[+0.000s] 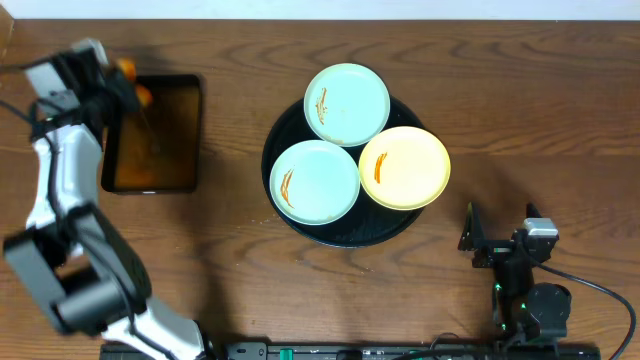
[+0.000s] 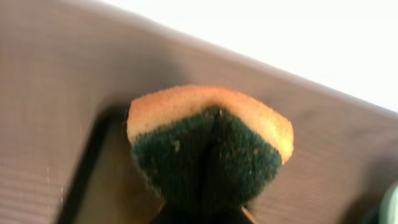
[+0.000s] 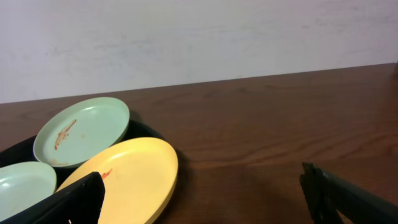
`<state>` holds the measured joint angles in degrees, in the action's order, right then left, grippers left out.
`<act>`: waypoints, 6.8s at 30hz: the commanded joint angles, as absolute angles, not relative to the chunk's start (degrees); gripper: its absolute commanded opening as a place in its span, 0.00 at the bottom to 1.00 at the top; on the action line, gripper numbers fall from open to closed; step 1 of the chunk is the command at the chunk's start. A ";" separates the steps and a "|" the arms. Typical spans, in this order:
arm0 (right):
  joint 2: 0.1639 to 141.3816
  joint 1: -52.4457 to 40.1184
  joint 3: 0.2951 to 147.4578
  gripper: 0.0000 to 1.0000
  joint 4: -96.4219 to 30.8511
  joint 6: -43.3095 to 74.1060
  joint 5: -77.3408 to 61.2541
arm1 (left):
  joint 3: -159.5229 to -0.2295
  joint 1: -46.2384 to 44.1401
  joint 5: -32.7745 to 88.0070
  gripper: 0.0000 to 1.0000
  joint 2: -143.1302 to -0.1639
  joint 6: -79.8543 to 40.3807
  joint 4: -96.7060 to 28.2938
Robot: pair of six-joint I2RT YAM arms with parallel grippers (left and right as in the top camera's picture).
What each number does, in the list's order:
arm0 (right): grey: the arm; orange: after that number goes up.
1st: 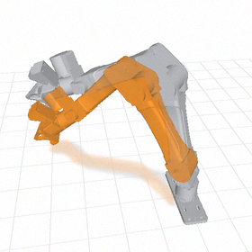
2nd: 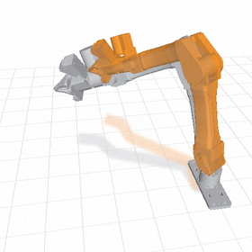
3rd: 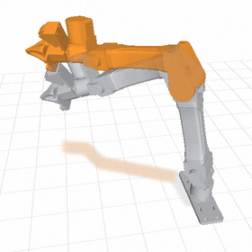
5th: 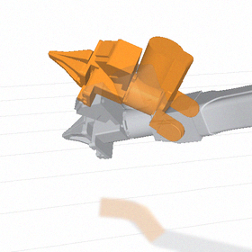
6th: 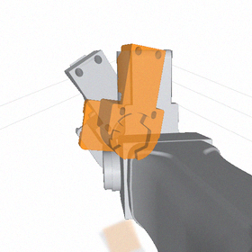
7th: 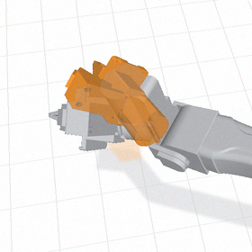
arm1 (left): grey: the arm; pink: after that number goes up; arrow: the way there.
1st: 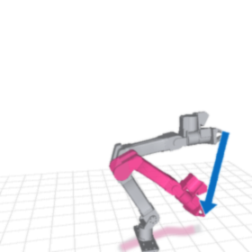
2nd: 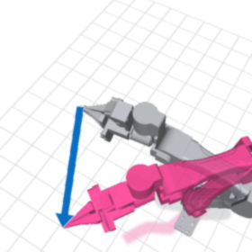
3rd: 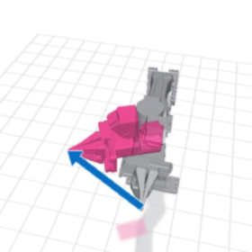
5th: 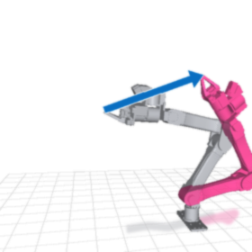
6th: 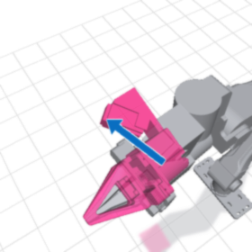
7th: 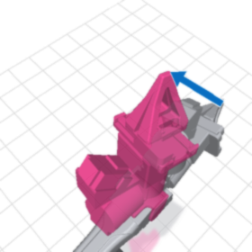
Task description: Clean dirty plates on tray and stack at the side
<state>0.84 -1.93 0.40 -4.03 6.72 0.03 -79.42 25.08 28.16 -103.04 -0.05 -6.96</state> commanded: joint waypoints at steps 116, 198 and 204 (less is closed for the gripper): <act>95.13 -21.41 92.68 0.99 -52.73 16.64 -7.86 | -79.94 26.28 26.33 0.07 -77.19 -7.18 -26.09; 126.85 -32.34 98.06 0.44 -53.04 24.32 -0.25 | -79.83 11.75 36.88 0.07 -86.85 -8.91 -39.66; 127.09 -32.36 97.69 0.41 -52.84 23.29 -0.49 | -79.83 11.75 36.88 0.08 -86.85 -8.91 -39.68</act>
